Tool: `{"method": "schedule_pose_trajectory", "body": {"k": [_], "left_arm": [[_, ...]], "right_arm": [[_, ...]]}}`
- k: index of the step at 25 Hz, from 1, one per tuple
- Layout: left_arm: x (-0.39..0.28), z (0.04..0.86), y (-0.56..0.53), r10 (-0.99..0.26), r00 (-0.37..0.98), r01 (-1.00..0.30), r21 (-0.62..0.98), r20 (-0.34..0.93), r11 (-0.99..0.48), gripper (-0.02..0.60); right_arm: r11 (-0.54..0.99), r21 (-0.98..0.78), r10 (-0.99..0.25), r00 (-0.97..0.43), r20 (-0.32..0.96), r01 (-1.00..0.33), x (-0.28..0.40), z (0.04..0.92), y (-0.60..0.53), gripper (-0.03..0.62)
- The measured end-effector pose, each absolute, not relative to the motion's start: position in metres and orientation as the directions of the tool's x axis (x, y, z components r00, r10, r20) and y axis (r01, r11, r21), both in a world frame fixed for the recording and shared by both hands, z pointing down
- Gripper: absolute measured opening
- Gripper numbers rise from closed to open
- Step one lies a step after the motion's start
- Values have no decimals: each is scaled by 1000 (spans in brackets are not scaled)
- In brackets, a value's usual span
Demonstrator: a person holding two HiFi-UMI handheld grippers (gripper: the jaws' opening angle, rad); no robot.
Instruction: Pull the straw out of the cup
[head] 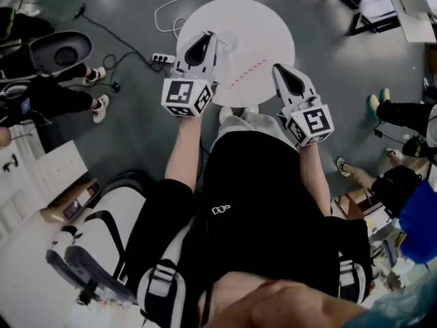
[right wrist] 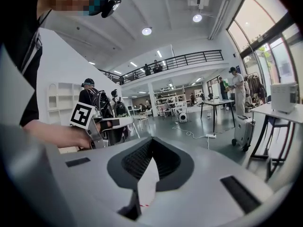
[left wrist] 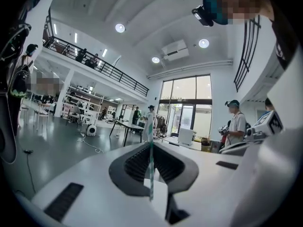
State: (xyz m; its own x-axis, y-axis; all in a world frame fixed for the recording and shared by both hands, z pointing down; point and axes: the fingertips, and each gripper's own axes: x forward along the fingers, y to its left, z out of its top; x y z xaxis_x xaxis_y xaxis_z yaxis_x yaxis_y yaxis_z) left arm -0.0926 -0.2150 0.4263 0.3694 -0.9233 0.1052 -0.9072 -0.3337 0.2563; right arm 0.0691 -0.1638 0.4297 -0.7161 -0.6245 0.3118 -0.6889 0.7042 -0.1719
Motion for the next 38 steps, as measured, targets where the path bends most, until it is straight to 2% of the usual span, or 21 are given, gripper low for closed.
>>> {"method": "schedule_pose_trajectory", "body": {"k": [9, 14, 21, 38], "left_arm": [[-98, 399, -174, -948, 306, -937, 204, 89, -283, 28], [-94, 394, -157, -961, 267, -938, 249, 72, -242, 28], [-91, 389, -141, -963, 264, -942, 231, 56, -245, 28], [-97, 386, -146, -966, 256, -940, 243, 45, -238, 28]], "right_arm": [[722, -203, -611, -748, 260, -661, 53, 422, -171, 15], [733, -204, -605, -759, 240, -649, 47, 416, -176, 15], [694, -179, -679, -717, 159, -697, 49, 394, -180, 15], [695, -167, -675, -715, 181, -699, 53, 395, -180, 15]]}}
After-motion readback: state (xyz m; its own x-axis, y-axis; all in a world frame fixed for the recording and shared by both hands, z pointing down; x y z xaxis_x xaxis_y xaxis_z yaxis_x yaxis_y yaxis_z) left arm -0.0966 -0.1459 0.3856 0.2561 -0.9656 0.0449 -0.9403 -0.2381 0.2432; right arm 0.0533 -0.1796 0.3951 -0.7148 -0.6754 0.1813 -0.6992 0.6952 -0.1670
